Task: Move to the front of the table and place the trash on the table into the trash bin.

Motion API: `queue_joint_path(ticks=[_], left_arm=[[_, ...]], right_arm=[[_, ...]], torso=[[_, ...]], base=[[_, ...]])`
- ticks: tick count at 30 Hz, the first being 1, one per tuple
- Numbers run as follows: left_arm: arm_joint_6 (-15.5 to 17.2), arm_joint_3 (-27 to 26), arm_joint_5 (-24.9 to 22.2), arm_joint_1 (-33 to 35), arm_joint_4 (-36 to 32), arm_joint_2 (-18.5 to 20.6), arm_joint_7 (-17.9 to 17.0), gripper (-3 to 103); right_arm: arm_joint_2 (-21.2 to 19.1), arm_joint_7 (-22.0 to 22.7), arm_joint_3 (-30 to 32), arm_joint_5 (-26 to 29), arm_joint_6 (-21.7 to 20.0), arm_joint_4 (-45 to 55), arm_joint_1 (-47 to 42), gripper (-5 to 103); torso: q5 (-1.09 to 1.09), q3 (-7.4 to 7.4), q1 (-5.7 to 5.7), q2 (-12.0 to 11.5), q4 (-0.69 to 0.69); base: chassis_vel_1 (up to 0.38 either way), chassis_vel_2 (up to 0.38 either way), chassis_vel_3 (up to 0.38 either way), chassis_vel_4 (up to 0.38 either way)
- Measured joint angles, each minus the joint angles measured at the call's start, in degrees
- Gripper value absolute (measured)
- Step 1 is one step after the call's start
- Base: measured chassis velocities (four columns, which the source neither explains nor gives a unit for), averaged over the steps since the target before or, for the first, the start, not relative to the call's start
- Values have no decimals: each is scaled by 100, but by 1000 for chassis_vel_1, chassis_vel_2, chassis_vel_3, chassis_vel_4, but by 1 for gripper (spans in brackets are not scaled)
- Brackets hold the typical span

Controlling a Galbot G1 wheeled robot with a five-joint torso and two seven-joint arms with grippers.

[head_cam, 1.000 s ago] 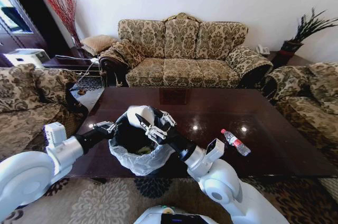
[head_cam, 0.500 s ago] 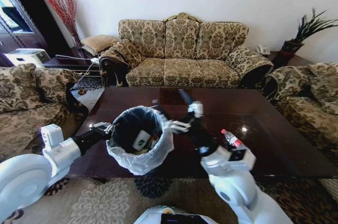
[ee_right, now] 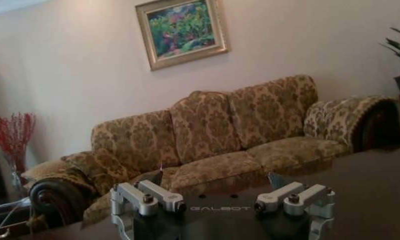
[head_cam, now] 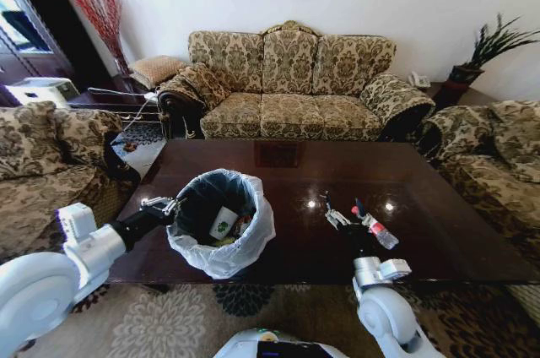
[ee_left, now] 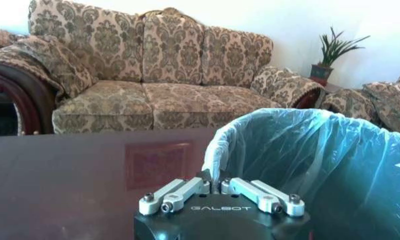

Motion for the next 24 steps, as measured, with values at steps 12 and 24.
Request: queue_joint_path(ticks=[12, 24], left_arm=[[-17, 16, 43, -4, 0, -125, 54, 1], [-24, 92, 130, -16, 6, -315, 85, 1]], right_arm=[[226, 122, 237, -321, 202, -768, 116, 100], [110, 182, 203, -202, 195, -1595, 159, 100]], torso=[[8, 1, 0, 0, -3], [1, 0, 0, 0, 2]], base=[[-215, -194, 204, 186], [3, -4, 6, 2]])
